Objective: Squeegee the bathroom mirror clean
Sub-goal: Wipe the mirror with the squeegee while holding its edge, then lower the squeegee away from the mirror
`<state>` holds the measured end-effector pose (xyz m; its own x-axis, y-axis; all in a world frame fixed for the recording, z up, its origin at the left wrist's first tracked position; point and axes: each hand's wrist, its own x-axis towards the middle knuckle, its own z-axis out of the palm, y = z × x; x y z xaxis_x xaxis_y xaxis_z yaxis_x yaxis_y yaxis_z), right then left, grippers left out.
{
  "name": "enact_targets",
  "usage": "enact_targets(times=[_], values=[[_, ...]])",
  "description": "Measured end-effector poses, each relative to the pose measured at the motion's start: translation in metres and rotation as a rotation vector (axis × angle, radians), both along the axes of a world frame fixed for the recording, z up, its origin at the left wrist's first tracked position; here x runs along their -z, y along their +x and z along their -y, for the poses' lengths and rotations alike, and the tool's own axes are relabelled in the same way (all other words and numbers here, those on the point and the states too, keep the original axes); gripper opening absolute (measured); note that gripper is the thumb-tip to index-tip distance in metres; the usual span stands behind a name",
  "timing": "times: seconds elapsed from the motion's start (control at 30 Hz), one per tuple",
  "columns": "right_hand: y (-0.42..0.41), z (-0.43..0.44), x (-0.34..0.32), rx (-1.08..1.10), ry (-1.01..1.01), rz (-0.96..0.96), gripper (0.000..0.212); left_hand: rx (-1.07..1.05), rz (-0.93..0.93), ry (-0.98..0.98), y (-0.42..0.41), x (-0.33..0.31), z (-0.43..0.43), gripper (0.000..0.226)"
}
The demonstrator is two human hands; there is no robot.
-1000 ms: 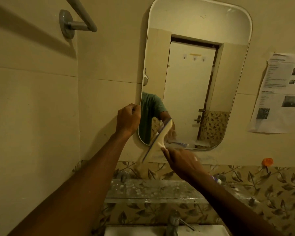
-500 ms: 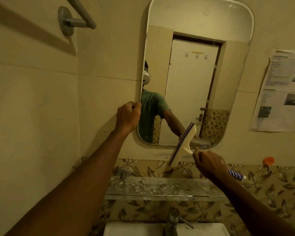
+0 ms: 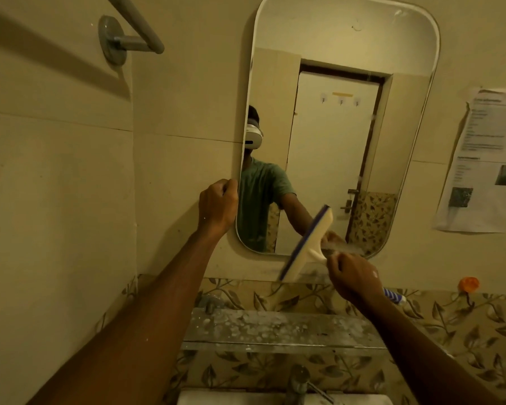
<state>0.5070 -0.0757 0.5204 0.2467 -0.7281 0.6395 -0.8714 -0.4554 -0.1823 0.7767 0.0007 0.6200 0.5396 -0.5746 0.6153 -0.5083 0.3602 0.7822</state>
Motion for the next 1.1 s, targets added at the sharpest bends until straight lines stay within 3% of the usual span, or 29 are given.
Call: enact_targets(times=[0.1,0.37,0.47,0.63,0.87,1.0,1.1], values=[[-0.006,-0.007,-0.001,0.051,-0.022,-0.031,0.045,0.001,-0.001,-0.002,-0.002,0.0,-0.002,0.041],[0.051,-0.007,-0.025,-0.15,-0.031,-0.023,0.05,-0.056,-0.019,-0.032,-0.008,0.004,0.002,0.041],[0.014,0.004,-0.013,-0.125,0.05,0.02,0.045,-0.076,-0.021,-0.031,-0.009,0.006,0.004,0.042],[-0.057,0.014,0.009,0.098,0.077,0.053,0.04,-0.114,-0.018,-0.033,-0.013,0.007,0.004,0.039],[-0.11,0.016,0.03,0.167,0.209,-0.052,0.034,-0.168,0.002,-0.028,-0.02,0.01,-0.002,0.033],[-0.134,0.002,0.046,0.244,0.146,-0.23,0.021,-0.173,0.002,-0.062,-0.031,0.023,-0.008,0.021],[-0.13,-0.014,0.049,0.211,0.116,-0.088,0.022,-0.219,0.024,-0.107,-0.053,0.04,-0.013,0.024]])
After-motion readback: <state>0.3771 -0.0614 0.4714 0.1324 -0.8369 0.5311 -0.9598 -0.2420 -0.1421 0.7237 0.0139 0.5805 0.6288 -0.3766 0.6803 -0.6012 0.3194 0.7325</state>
